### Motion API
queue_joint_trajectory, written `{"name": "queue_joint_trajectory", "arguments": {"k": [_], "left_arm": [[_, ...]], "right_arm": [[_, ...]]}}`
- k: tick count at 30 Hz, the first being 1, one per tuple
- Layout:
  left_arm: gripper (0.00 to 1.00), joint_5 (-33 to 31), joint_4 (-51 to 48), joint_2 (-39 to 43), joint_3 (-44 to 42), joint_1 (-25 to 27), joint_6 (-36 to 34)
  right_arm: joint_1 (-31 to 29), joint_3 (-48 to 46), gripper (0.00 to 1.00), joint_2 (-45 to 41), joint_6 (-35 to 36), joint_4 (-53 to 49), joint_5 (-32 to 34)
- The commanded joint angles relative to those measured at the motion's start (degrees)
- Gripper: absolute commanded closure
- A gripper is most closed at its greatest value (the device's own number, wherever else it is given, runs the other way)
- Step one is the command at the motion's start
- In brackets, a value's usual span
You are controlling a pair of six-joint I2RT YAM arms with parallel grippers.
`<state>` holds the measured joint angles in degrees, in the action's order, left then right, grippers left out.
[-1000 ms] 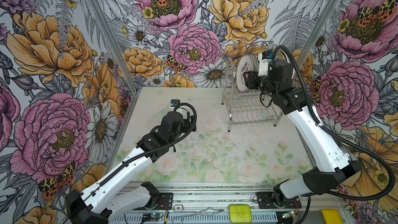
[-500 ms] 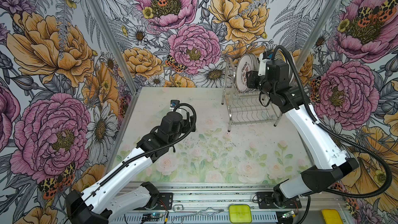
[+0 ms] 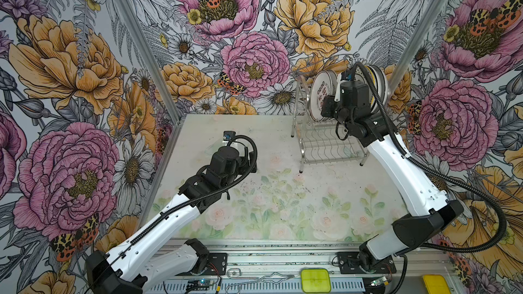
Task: Unload the plates from the dish rack
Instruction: 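Close the right gripper on the nearest plate's rim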
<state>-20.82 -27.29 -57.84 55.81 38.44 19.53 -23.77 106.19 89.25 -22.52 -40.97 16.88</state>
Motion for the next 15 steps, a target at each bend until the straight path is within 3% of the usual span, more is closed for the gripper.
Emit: {"name": "queue_joint_trajectory", "arguments": {"k": [1, 8, 15], "left_arm": [[0.01, 1.5, -1.0, 0.6, 1.7, -0.5, 0.0], [0.01, -1.2, -4.8, -0.5, 4.3, -0.8, 1.9], [0.01, -0.8, -5.1, 0.0, 4.5, -1.4, 2.8]], "right_arm": [[-0.7, -0.4, 0.69, 1.1, -0.7, 0.8, 2.9], [-2.4, -1.0, 0.74, 1.4, 0.3, 0.7, 7.3], [-2.8, -1.3, 0.84, 1.5, 0.6, 0.8, 7.9]]}}
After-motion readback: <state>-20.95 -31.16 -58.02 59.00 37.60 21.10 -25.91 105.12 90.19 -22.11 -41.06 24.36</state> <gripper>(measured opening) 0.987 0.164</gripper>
